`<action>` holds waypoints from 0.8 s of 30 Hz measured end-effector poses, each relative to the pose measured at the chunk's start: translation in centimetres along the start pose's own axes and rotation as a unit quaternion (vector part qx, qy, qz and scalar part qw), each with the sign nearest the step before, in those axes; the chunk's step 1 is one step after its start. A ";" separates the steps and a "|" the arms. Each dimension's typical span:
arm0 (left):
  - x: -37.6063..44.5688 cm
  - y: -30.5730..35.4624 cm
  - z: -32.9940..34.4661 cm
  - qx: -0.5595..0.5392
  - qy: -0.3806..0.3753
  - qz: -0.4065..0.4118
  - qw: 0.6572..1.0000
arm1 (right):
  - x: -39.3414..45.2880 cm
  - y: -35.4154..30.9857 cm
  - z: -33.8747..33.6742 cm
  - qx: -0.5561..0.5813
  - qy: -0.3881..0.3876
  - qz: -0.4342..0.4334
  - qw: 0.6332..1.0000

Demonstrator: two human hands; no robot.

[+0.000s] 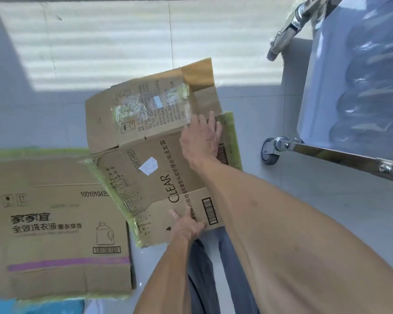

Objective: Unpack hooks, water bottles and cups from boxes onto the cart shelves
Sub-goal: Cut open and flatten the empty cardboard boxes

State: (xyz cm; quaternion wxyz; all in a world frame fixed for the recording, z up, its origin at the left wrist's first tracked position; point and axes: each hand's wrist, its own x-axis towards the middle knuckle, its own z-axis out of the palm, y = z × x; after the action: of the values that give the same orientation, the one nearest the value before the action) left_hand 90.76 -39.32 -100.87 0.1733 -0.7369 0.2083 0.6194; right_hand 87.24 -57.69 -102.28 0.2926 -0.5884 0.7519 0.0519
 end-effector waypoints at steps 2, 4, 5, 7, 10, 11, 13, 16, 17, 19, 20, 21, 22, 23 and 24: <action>0.4 0.8 -2.1 0.075 0.054 0.021 0.995 | 0.3 -0.9 0.3 -0.061 -0.030 -0.003 0.998; 0.8 2.2 -4.8 0.146 0.168 0.054 0.973 | 1.1 -1.5 -0.1 -0.139 -0.028 -0.018 0.990; 1.3 2.8 -6.2 0.153 0.223 0.067 0.960 | 1.4 -1.7 -0.3 -0.173 -0.032 -0.035 0.984; 2.6 4.0 -8.4 0.134 0.324 0.098 0.931 | 2.5 -1.4 -1.0 -0.186 -0.071 -0.047 0.979; 5.0 5.0 -10.3 0.136 0.424 0.143 0.884 | 4.9 -0.8 -1.5 -0.083 -0.147 0.029 0.985; 5.5 5.0 -10.5 0.137 0.432 0.145 0.880 | 5.5 -0.7 -1.3 -0.058 -0.173 0.064 0.981; 5.9 5.0 -10.1 0.145 0.403 0.146 0.892 | 5.6 -0.4 -0.2 -0.068 -0.178 0.105 0.976; 6.1 4.5 -8.9 0.156 0.390 0.140 0.896 | 4.0 -1.2 1.6 -0.115 -0.119 0.122 0.979; 6.2 4.6 -8.9 0.165 0.396 0.155 0.890 | 3.5 -1.3 2.1 -0.121 -0.110 0.121 0.979; 6.9 5.1 -9.4 0.224 0.406 0.204 0.862 | 3.2 -1.0 3.2 -0.123 -0.107 0.122 0.979; 7.5 5.5 -9.5 0.253 0.403 0.223 0.851 | 3.0 -0.5 3.7 -0.123 -0.108 0.121 0.979; 8.0 6.1 -9.9 0.265 0.397 0.232 0.848 | 2.8 0.0 4.0 -0.130 -0.106 0.115 0.979; 8.3 6.7 -10.2 0.264 0.386 0.229 0.854 | 2.6 0.3 4.3 -0.142 -0.101 0.105 0.979; 8.6 7.2 -10.3 0.262 0.370 0.218 0.865 | 2.4 0.5 4.5 -0.150 -0.100 0.099 0.979; 8.7 7.7 -10.2 0.265 0.352 0.205 0.874 | 2.5 0.5 4.4 -0.150 -0.107 0.100 0.978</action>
State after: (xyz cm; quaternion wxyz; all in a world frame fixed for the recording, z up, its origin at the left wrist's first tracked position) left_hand 96.61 -51.90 -107.62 0.1464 -0.7734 0.5580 0.2627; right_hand 88.16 -57.78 -107.31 0.2728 -0.5383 0.7551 0.2562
